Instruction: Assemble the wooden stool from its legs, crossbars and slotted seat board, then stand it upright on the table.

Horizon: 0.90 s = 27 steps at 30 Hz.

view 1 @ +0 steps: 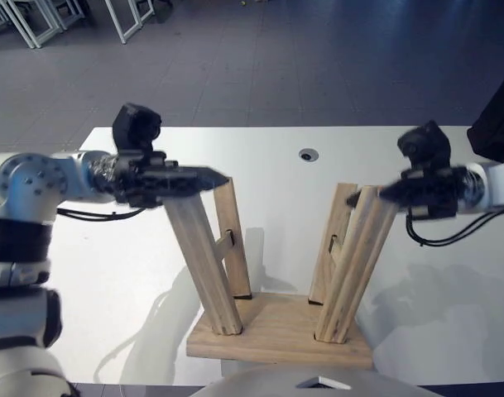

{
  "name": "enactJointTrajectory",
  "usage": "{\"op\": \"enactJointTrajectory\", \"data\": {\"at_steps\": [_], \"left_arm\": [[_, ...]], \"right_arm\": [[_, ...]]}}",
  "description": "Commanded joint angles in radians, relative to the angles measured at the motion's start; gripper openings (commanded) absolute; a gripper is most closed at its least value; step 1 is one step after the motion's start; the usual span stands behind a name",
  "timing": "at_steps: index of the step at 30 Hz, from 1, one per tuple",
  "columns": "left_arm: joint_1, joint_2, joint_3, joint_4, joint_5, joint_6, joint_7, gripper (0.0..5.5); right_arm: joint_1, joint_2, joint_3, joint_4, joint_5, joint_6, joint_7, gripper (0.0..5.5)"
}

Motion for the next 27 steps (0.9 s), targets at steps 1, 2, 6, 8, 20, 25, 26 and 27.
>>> {"op": "enactJointTrajectory", "data": {"at_steps": [1,2,6,8,20,25,26,27], "left_arm": [[-0.133,-0.117,-0.07,0.335,0.311,-0.245,0.034,2.79],[-0.151,-0.131,-0.058,0.407,0.362,-0.297,0.036,2.79],[-0.201,-0.163,0.085,0.65,0.463,-0.493,0.138,2.79],[-0.18,-0.147,0.171,0.654,0.454,-0.514,0.141,2.79],[1.116,-0.07,0.698,-0.688,0.445,-0.477,0.25,2.79],[1.219,0.093,0.493,-0.704,0.726,-0.825,0.07,3.07],[1.223,0.086,0.461,-0.718,0.758,-0.869,0.069,3.26],[1.217,0.063,0.424,-0.723,0.813,-0.957,0.086,3.43]], "right_arm": [[-0.063,0.071,0.08,0.23,-0.264,-0.153,-0.015,3.47],[-0.063,0.066,0.095,0.265,-0.325,-0.198,0.004,3.55],[-0.102,0.067,0.042,0.497,-0.531,-0.467,-0.017,3.55],[-0.152,0.054,-0.063,0.641,-0.566,-0.577,-0.076,3.55],[1.108,-0.416,-0.276,-0.685,-0.844,-0.829,0.028,3.55],[1.26,-0.513,-0.269,-0.812,-0.975,-0.902,0.075,3.6],[1.27,-0.518,-0.28,-0.855,-0.969,-0.886,0.082,3.78],[1.274,-0.505,-0.286,-0.912,-0.964,-0.883,0.074,3.95]]}}
